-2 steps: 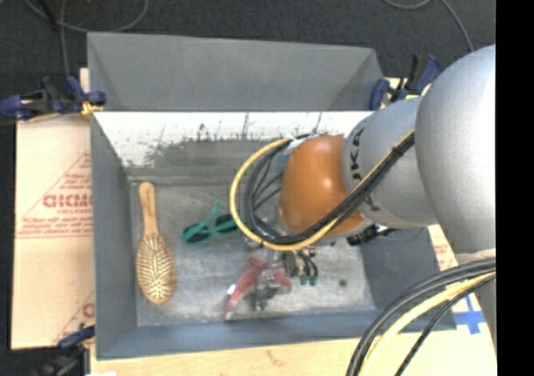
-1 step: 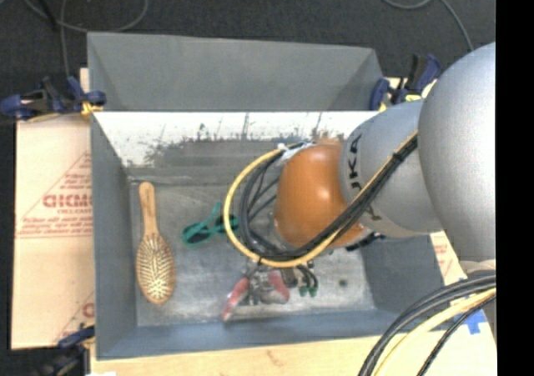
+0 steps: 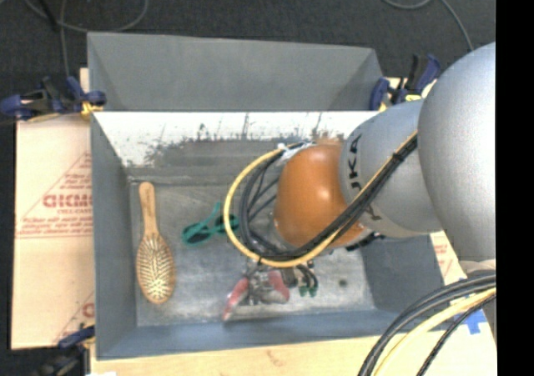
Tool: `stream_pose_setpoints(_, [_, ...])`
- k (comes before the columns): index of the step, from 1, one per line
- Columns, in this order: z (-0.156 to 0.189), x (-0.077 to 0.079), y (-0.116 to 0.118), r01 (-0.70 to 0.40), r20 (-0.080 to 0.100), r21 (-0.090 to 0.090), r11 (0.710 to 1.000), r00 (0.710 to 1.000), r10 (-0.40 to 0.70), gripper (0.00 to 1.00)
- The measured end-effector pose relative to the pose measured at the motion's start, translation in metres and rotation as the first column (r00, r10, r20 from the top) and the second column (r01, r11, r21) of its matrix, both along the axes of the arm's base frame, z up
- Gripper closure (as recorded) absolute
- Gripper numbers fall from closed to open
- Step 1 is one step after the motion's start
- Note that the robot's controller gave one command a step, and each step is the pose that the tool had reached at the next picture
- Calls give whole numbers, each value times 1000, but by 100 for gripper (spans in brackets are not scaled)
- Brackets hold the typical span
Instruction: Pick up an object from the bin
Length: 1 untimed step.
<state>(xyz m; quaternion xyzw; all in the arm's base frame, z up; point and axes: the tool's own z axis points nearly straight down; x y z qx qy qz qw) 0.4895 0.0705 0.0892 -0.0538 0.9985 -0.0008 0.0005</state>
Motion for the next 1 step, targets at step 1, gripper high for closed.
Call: stream_pose_setpoints(1, [150, -13, -5, -23, 3, 0, 1000, 1000, 23, 100])
